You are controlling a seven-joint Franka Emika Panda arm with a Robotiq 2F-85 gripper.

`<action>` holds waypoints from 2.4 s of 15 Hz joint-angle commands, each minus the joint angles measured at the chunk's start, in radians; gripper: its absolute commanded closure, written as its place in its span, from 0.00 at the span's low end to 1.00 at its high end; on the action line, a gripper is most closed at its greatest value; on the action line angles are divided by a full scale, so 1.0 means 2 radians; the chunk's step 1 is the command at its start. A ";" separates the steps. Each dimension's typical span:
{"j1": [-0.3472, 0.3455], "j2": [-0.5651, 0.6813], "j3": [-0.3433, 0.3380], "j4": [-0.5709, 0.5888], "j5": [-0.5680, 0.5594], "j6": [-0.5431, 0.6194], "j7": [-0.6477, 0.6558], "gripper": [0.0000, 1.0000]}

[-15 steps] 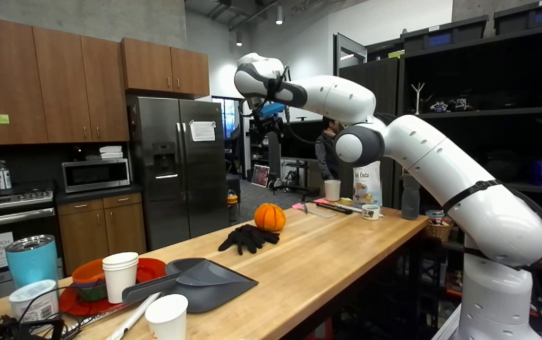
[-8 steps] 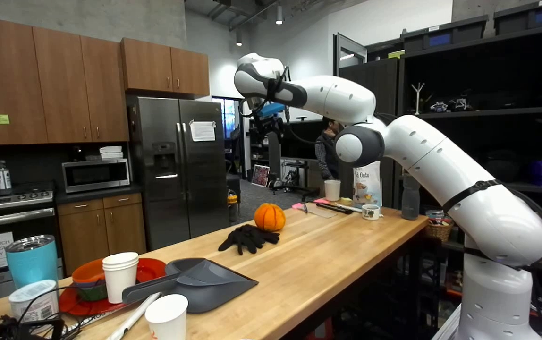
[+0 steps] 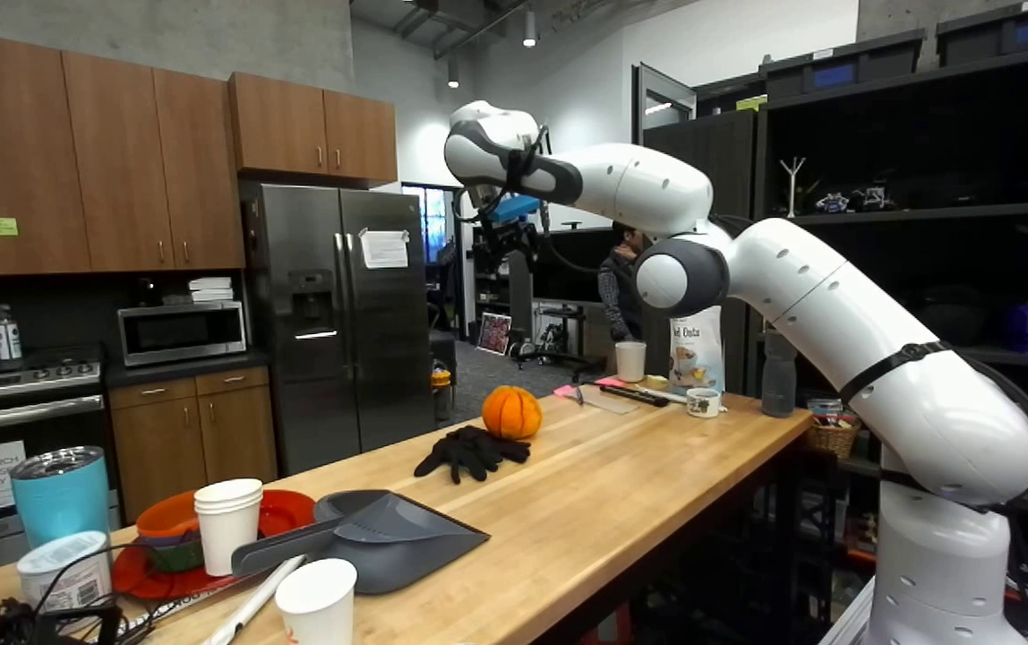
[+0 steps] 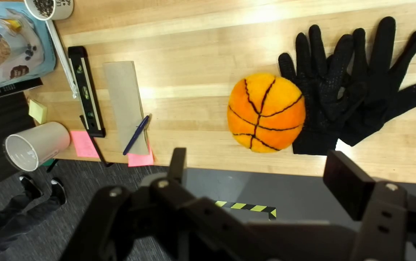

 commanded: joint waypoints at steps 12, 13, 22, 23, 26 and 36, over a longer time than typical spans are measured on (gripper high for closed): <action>-0.063 0.051 -0.007 0.003 0.004 0.135 0.076 0.00; -0.064 0.057 -0.009 0.003 0.003 0.143 0.080 0.00; -0.076 0.079 0.044 -0.005 0.084 0.127 0.083 0.00; -0.083 0.082 0.054 -0.004 0.103 0.121 0.081 0.00; -0.102 0.097 0.070 0.005 0.141 0.093 0.090 0.00; -0.099 0.134 0.039 0.007 0.112 0.083 0.110 0.00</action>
